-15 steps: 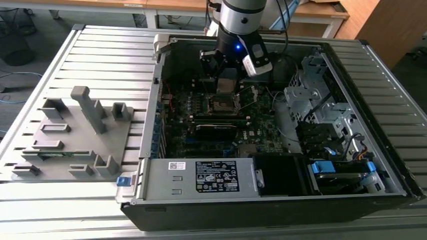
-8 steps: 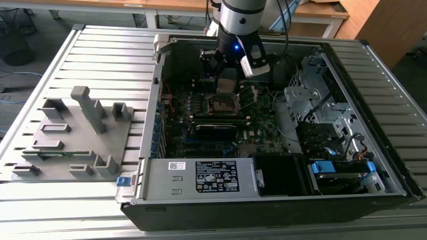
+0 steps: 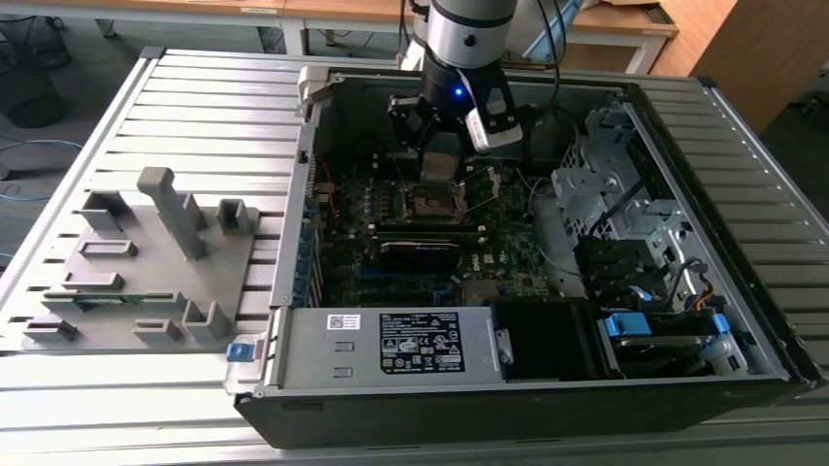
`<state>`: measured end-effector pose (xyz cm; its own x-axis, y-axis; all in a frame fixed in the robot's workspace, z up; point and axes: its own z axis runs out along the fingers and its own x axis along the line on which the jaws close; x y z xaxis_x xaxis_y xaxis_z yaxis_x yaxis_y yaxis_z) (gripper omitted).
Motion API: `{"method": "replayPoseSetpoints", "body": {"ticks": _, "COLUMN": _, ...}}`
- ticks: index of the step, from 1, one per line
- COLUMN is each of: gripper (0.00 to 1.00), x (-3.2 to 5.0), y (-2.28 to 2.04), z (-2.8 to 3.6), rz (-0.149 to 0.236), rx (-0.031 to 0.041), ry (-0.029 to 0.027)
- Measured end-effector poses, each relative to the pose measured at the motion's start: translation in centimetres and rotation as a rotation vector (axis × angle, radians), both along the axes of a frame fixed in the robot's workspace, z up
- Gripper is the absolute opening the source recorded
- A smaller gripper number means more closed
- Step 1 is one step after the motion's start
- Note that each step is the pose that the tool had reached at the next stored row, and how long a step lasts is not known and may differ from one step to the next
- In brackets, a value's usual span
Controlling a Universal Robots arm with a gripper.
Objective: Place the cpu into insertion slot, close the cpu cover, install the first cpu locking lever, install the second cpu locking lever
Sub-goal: 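Place the cpu into insertion slot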
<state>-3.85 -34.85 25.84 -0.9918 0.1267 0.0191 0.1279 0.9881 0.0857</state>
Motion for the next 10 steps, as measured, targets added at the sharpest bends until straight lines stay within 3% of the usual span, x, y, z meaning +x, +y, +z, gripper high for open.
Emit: {"method": "replayPoseSetpoints", "body": {"ticks": 10, "gripper": 0.54, "x": 0.0, "y": 0.0, "z": -0.28, "rz": -0.168, "rx": 0.0002, "ry": 0.0}}
